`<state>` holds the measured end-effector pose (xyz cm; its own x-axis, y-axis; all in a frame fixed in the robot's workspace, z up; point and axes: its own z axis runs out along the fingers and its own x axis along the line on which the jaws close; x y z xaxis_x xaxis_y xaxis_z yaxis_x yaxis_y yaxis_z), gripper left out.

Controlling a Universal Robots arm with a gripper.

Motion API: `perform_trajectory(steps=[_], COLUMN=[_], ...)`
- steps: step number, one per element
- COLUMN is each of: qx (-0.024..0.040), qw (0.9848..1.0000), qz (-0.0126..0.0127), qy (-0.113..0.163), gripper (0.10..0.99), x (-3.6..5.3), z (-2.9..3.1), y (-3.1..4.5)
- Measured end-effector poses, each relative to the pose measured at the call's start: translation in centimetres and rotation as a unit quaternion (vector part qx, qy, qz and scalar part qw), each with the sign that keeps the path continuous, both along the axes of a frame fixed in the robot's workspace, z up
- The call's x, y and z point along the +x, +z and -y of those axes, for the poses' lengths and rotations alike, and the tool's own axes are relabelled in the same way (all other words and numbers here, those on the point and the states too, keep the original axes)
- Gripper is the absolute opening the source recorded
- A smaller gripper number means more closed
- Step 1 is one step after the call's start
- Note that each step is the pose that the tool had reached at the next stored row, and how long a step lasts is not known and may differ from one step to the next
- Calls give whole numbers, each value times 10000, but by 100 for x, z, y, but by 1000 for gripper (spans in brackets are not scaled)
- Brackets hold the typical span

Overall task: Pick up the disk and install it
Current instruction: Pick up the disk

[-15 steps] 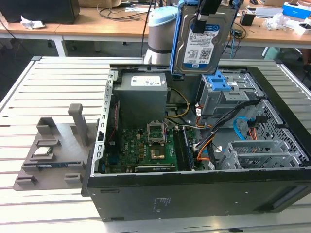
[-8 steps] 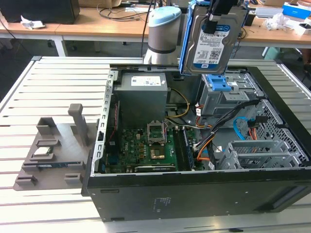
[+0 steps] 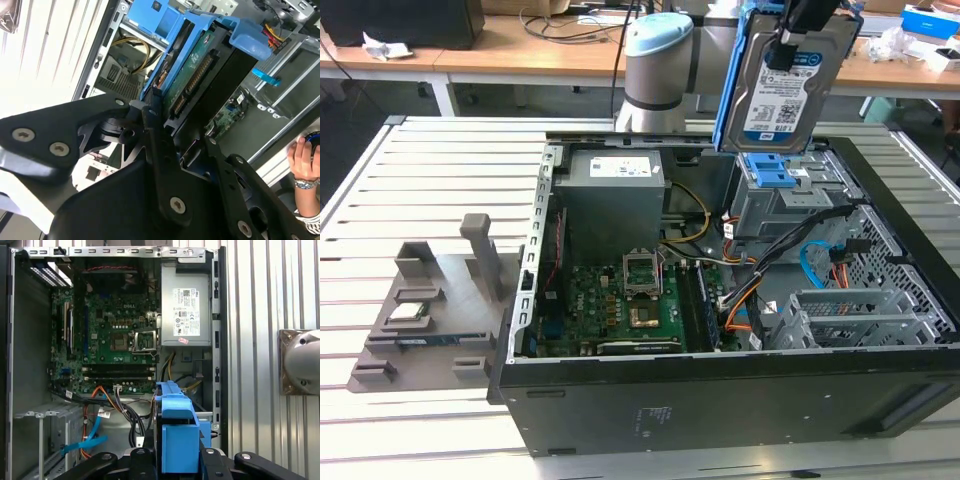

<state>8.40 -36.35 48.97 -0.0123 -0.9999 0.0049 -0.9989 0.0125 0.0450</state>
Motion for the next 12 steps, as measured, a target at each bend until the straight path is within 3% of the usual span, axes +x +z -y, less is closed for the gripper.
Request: perform_trajectory(steps=[7,10,12], qx=[0,0,0], qw=[10000,10000,10000], qz=[0,0,0], qy=[0,0,0], gripper=[361,361,361], x=[209,381,434], z=[0,-1,-1], y=[0,0,0])
